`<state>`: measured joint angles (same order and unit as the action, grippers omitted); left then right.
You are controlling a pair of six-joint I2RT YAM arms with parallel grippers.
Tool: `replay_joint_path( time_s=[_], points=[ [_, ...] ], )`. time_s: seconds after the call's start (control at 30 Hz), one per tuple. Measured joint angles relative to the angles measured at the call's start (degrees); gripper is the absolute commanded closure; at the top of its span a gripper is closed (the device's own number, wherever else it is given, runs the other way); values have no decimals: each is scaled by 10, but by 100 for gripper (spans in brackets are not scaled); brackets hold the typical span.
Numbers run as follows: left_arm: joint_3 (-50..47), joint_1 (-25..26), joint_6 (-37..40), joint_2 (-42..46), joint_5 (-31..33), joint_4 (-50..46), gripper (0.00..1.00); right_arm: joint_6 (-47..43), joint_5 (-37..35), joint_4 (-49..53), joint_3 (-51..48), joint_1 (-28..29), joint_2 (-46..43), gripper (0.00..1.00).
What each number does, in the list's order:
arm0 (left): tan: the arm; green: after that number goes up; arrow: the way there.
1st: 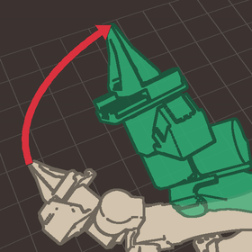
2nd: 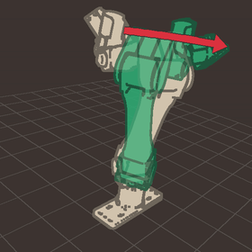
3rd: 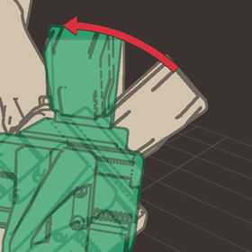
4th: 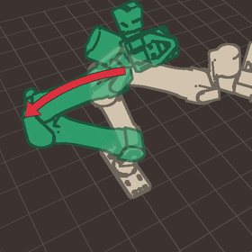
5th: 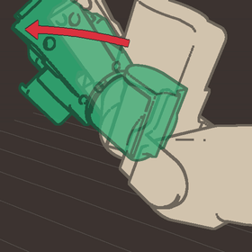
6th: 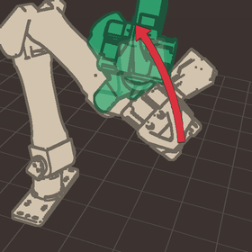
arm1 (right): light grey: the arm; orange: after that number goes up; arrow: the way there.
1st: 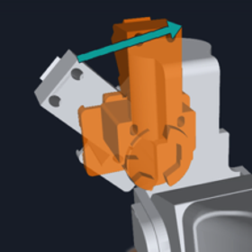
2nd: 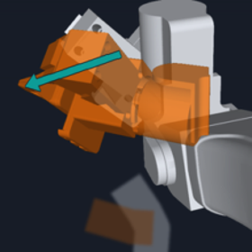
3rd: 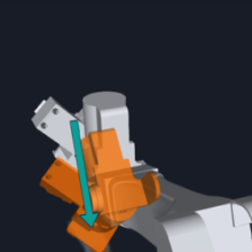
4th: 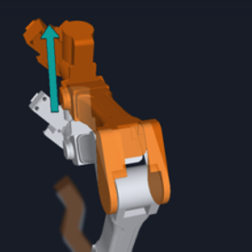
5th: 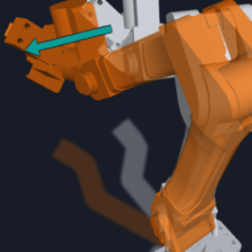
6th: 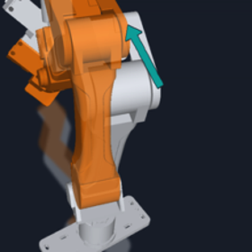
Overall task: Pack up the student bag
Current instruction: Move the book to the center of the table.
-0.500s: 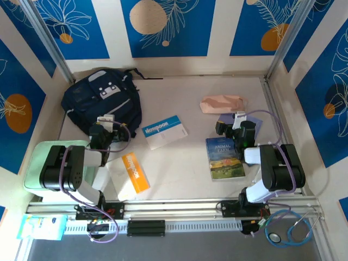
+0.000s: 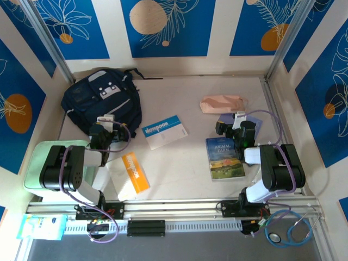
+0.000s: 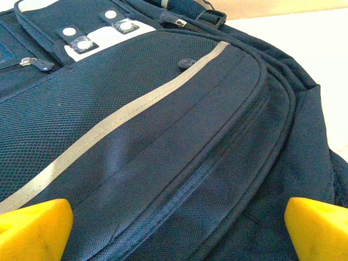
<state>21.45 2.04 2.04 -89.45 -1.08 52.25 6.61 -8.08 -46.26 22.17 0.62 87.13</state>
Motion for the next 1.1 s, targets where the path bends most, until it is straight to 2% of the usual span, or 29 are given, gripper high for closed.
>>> replay_joint_path(
  time_s=[0.8,0.93,1.1],
  points=[
    [-2,0,0,0,0,5,0,0,-7,3,3,4,-1,1],
    [-22,0,0,16,0,17,0,-9,-31,96,27,29,-55,1],
    [-17,0,-2,82,13,-37,0,21,-40,235,120,50,-141,1]
  ],
)
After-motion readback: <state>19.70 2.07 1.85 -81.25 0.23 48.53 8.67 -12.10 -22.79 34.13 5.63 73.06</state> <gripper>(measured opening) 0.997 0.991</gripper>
